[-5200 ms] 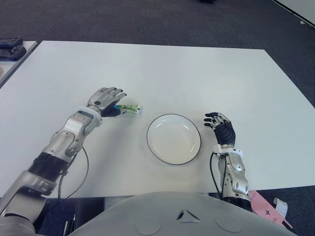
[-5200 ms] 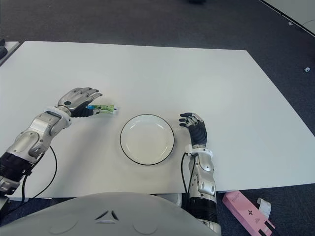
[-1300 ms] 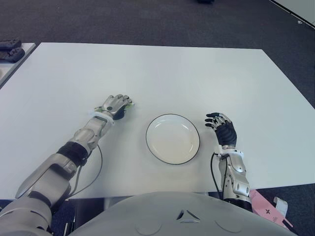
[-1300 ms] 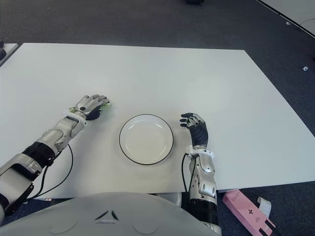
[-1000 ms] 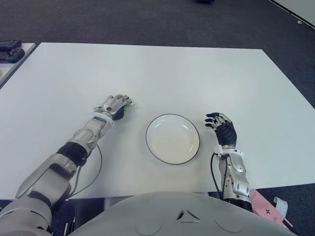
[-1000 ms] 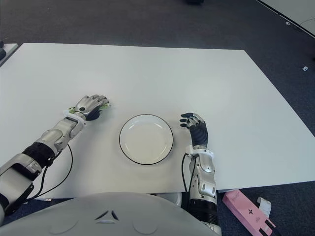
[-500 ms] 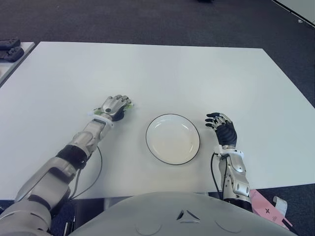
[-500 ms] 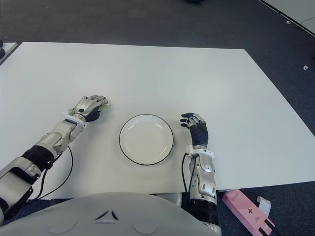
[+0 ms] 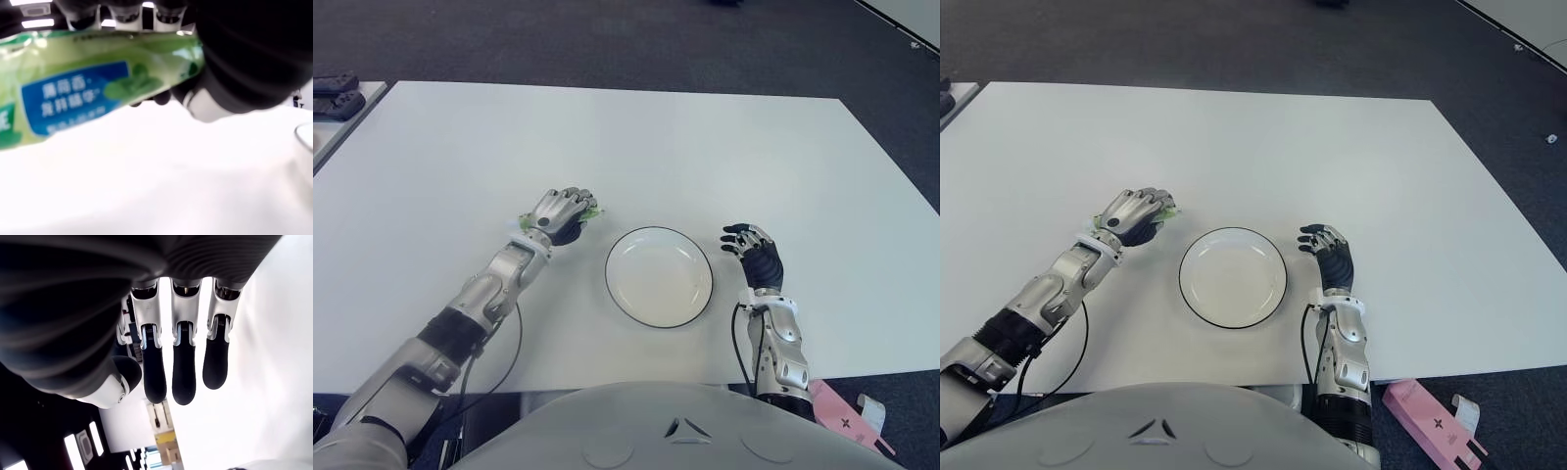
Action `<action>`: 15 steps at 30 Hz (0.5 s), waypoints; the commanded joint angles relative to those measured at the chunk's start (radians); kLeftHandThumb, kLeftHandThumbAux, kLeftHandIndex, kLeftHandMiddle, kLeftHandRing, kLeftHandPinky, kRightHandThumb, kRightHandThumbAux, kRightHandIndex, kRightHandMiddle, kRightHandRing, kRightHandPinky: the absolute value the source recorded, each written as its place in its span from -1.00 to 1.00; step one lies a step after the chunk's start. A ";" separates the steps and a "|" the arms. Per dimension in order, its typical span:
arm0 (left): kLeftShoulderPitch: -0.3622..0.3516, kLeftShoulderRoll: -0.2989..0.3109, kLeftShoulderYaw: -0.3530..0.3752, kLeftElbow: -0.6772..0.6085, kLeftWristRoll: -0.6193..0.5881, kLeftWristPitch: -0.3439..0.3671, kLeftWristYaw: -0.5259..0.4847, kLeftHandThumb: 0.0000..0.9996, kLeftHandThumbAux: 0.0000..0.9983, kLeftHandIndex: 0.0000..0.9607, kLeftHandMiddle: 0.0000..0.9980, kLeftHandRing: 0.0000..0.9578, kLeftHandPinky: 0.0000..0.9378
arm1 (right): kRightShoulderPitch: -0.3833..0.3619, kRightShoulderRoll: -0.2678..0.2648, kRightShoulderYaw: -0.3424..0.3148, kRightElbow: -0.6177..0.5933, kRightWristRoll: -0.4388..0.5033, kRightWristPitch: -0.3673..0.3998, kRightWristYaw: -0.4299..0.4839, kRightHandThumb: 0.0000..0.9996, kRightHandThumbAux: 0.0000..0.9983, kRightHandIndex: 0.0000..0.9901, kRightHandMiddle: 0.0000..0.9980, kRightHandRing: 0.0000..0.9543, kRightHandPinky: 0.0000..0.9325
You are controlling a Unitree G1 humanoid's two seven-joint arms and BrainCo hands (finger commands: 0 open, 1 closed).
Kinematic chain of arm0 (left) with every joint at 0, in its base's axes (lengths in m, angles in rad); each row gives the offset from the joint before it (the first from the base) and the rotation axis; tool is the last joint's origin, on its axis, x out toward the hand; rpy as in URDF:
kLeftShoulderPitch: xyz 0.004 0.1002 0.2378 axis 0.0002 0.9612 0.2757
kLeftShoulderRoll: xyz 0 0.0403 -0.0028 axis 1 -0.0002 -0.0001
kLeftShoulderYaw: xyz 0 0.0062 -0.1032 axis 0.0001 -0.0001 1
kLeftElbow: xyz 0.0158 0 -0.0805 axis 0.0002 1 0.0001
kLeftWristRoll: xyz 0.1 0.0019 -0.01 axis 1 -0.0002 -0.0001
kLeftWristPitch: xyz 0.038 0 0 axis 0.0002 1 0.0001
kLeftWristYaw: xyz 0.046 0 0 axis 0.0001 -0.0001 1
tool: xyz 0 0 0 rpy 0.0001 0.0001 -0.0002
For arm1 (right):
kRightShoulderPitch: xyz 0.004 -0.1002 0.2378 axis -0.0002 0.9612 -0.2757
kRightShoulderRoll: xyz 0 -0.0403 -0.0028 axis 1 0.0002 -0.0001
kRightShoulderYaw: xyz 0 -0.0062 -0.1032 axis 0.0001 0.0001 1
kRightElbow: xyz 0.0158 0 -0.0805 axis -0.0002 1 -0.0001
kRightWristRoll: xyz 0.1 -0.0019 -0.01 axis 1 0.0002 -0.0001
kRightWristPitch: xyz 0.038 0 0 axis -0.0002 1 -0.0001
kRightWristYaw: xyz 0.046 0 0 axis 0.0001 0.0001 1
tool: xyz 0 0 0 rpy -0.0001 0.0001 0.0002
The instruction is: Put the toothpaste on the table into the plate.
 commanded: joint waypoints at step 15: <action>0.092 -0.004 0.005 -0.192 0.137 -0.103 0.127 0.46 0.40 -0.08 0.77 0.87 0.94 | -0.006 0.005 -0.001 0.010 0.013 0.004 0.009 0.43 0.47 -0.15 -0.10 -0.02 0.02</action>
